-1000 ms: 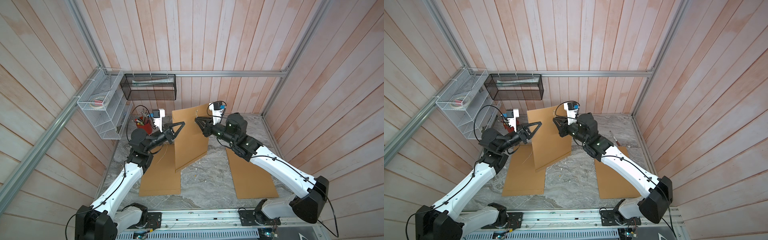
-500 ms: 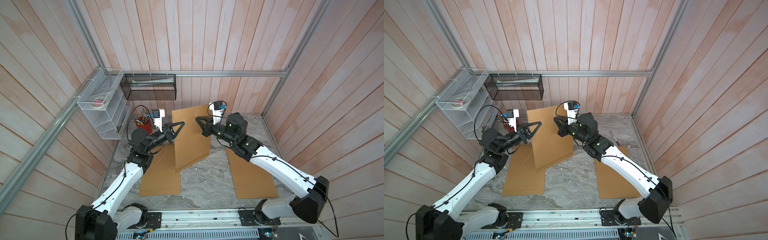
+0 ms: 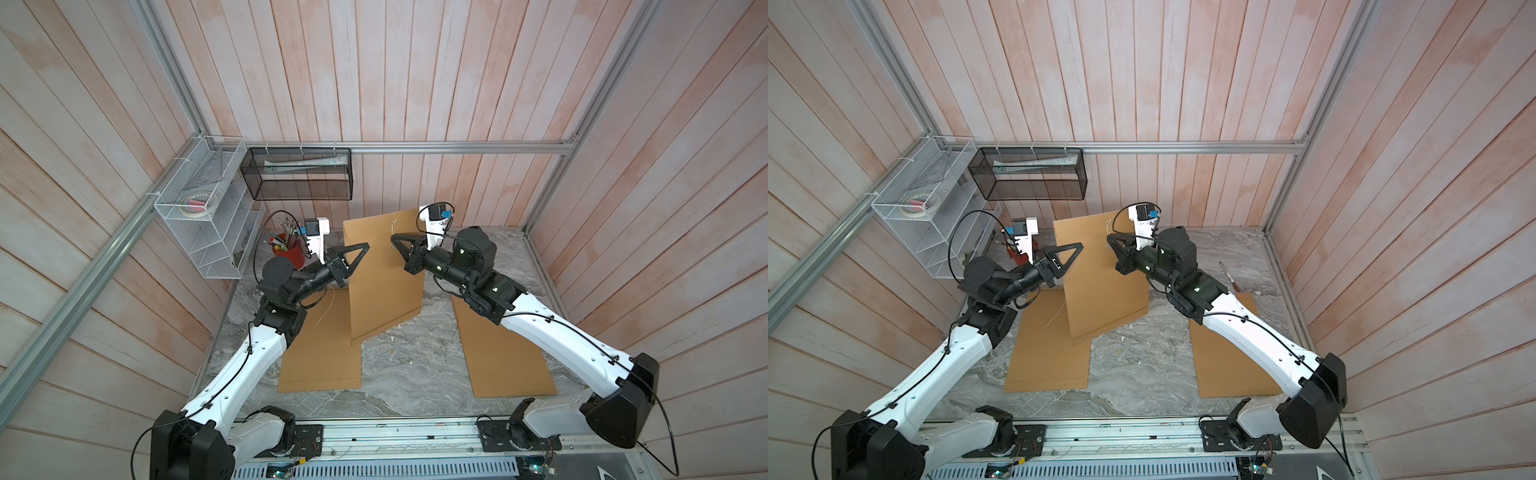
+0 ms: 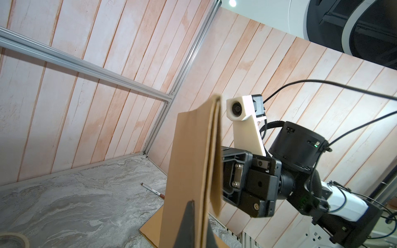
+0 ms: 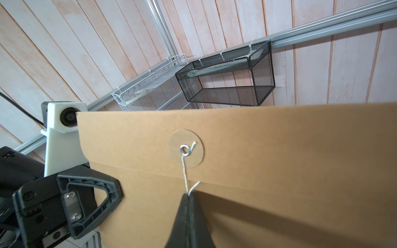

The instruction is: Open the file bag

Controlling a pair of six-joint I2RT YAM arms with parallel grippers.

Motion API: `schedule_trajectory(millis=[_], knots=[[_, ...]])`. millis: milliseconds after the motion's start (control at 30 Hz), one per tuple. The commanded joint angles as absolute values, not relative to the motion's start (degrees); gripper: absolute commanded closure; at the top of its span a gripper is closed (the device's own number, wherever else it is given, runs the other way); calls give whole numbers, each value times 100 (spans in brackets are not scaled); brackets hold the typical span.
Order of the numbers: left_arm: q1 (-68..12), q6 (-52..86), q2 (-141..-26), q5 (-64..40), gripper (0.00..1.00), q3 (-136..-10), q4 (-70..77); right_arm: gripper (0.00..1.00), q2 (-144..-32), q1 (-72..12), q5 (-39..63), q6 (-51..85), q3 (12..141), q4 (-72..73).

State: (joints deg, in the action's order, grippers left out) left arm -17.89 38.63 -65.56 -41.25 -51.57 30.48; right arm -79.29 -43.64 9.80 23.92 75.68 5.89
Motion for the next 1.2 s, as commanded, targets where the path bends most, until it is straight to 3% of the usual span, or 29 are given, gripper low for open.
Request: schedule_trajectory(millis=[0, 333, 900, 1167], knots=[[-1767, 3857, -6615, -4046, 100, -5071, 3223, 100, -7820, -4455, 1091, 2331, 7585, 706], [-1767, 3937, -6686, -4096, 100, -5071, 3351, 100, -7937, -4580, 956, 2198, 7726, 554], [-1767, 3990, -6645, -3964, 100, -5030, 3450, 100, -7369, -4726, -219, 2364, 7123, 891], [-1767, 4025, -6662, -3977, 100, -5018, 3509, 100, -7343, -4728, -98, 2339, 7095, 955]])
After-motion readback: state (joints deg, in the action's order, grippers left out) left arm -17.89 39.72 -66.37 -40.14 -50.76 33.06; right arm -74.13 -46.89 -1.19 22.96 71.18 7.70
